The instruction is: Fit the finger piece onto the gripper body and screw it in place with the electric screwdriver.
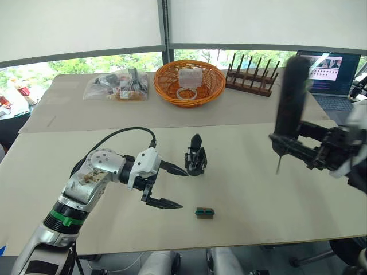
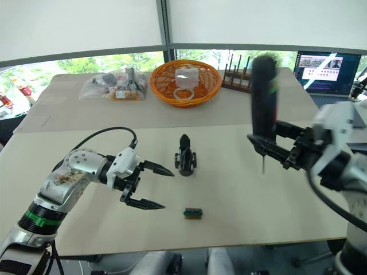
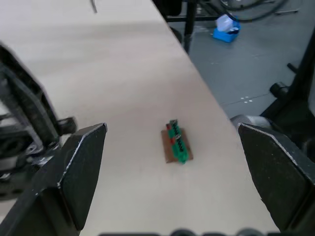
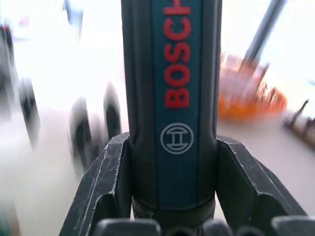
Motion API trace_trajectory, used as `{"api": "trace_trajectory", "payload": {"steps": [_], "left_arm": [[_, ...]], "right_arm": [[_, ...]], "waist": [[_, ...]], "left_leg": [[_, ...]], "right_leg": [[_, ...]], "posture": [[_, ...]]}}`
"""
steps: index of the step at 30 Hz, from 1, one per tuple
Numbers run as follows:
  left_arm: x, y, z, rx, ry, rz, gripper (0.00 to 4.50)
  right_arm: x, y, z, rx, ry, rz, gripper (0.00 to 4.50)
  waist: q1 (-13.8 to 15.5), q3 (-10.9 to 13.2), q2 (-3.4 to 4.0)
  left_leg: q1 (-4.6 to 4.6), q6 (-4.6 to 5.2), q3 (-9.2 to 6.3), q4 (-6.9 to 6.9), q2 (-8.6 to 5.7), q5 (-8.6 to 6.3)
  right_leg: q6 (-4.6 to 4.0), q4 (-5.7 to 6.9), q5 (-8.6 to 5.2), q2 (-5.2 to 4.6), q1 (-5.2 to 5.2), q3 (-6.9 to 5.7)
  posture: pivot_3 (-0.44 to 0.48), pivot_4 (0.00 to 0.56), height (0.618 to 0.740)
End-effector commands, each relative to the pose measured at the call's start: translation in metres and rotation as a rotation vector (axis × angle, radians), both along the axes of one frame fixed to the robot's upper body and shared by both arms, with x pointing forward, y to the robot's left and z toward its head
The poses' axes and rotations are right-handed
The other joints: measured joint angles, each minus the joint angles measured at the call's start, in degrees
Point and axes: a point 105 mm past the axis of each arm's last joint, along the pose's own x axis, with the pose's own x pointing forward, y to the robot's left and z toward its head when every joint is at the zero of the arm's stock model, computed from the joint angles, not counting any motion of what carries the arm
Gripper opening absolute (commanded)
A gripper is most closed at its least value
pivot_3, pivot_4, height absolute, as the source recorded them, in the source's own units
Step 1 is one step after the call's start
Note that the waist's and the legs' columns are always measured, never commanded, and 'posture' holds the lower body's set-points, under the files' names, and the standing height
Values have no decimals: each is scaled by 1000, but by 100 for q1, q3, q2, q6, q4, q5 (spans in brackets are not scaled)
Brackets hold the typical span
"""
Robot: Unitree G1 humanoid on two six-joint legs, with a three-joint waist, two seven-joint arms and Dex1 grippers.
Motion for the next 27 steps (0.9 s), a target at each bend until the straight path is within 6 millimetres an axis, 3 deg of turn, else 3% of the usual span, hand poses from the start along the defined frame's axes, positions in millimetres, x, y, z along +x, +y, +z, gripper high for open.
{"api": "trace_trajectory", "payload": {"steps": [1, 5, 11, 16, 27], "left_arm": [[0, 6, -3, 0, -78, -23, 4500], [-7, 6, -18, 7, -83, -48, 4500], [-15, 8, -31, 26, -75, -66, 4500], [-16, 13, -52, 67, -85, -49, 4500], [-19, 6, -58, 47, -116, -47, 4500]], "right_arm": [[-34, 43, -2, 73, -12, 119, 1934], [-49, 79, -19, 138, 68, 272, 1934], [-41, 105, -32, 132, 66, 392, 1934], [-33, 109, -43, 118, 20, 402, 1934], [-40, 111, -58, 89, -6, 432, 1934]], "waist": [[-11, -2, -3], [-125, -2, -4], [-167, -2, -5], [-161, -3, -5], [-162, -3, -5]], "left_leg": [[1, -4, 0, 0, 2, 2], [20, 3, 21, -1, -2, -2], [27, 6, 24, 0, -2, -2], [25, -14, 25, 1, -6, 9], [27, -4, 24, 0, -4, 3]], "right_leg": [[0, -1, 0, 1, 0, 1], [3, 1, 0, 1, 8, 6], [4, 4, -2, 9, 8, -4], [6, 2, -2, 8, 9, -7], [7, 4, -3, 8, 7, -7]], "posture": [[0, 150, 740], [0, 150, 740], [0, 150, 740], [0, 150, 740], [0, 150, 740]]}}
